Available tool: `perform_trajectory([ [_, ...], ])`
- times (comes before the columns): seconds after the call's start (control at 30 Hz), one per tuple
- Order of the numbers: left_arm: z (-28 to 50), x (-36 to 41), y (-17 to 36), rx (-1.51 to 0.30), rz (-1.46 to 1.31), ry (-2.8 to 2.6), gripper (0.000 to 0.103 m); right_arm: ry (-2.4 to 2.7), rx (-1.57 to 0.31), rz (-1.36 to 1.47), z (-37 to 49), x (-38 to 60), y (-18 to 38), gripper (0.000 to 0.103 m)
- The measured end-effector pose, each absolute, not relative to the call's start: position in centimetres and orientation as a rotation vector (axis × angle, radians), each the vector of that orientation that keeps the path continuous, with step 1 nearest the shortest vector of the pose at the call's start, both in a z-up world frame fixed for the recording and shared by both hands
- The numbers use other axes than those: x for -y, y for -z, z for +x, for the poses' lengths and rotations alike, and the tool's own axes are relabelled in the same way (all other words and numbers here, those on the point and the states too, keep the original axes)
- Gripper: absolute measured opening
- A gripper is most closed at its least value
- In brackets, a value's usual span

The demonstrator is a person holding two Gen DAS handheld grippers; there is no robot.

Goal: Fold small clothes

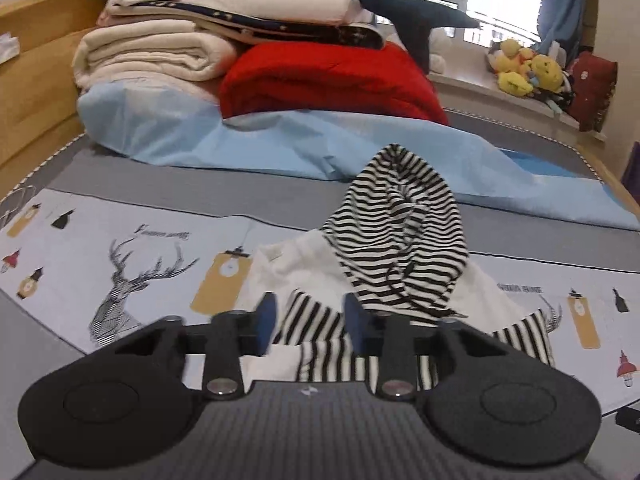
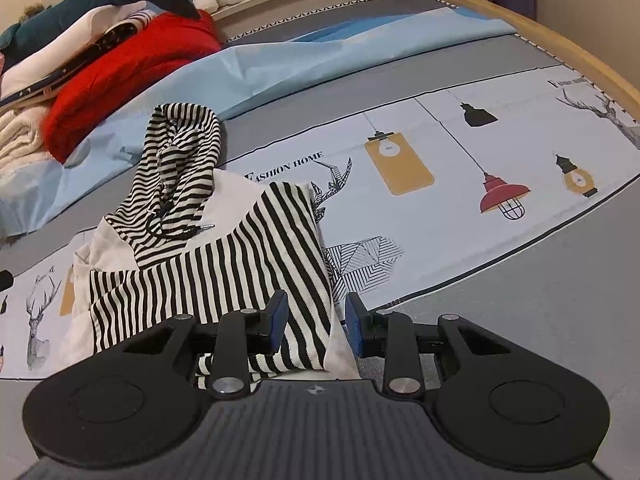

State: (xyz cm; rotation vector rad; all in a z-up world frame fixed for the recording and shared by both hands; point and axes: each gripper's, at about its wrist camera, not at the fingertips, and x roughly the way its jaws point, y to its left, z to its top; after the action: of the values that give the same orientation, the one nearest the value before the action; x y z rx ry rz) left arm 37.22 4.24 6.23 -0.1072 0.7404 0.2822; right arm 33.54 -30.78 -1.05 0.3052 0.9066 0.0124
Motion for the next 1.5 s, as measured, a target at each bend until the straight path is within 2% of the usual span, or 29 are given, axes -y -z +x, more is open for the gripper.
perform_trajectory([
  [0.03,37.8,-4.1,-6.2,-0.747,-0.110,-0.268,0.023,-0.011,-0.906,0.311,33.6,30.9,1.1,0.033],
  [0.07,38.5,-4.1,-6.2,-0.753,-0.112,-0.255,0.020,-0.008,-0.907,0.316,33.7,31.1,1.1,0.033],
  [0.2,43.1,-4.4,-5.8,-0.793,-0.141,-0.199,0.017,0.007,-0.913,0.332,33.9,31.6,1.5,0.033],
  [0.4,52.8,-4.3,-3.3,-0.816,-0.031,-0.119,0.017,0.011,-0.931,0.326,34.4,31.1,2.3,0.033],
  [0.8,71.8,-6.5,5.5,-0.744,0.106,-0.144,0.018,0.057,-0.982,0.242,35.9,31.1,5.2,0.033],
  [0.87,74.3,-6.6,6.5,-0.736,0.125,-0.164,0.021,0.080,-0.983,0.235,36.1,31.7,5.6,0.033],
  [0.9,75.6,-6.6,7.1,-0.735,0.127,-0.173,0.026,0.092,-0.986,0.223,36.2,31.9,5.8,0.033],
  [1.0,78.1,-6.3,8.3,-0.741,0.140,-0.178,0.050,0.126,-0.999,0.161,36.5,32.5,6.4,0.033],
  [1.03,78.8,-6.1,8.9,-0.741,0.166,-0.186,0.054,0.138,-1.007,0.136,36.5,32.7,6.6,0.033],
  [1.17,80.6,-5.9,10.6,-0.756,0.211,-0.192,0.054,0.170,-1.051,0.066,36.8,33.0,7.9,0.033],
  [1.2,80.8,-6.0,10.8,-0.757,0.218,-0.185,0.041,0.172,-1.057,0.049,36.8,32.9,8.1,0.033],
  [1.23,80.9,-6.0,11.0,-0.764,0.226,-0.168,0.007,0.172,-1.059,0.031,36.9,32.7,8.2,0.033],
  [1.3,80.4,-6.1,10.9,-0.774,0.224,-0.147,0.000,0.169,-1.061,0.009,36.9,32.4,8.3,0.033],
  [1.5,73.1,-4.8,7.2,-0.673,0.241,-0.051,0.000,0.157,-1.051,0.031,37.1,31.8,7.5,0.033],
])
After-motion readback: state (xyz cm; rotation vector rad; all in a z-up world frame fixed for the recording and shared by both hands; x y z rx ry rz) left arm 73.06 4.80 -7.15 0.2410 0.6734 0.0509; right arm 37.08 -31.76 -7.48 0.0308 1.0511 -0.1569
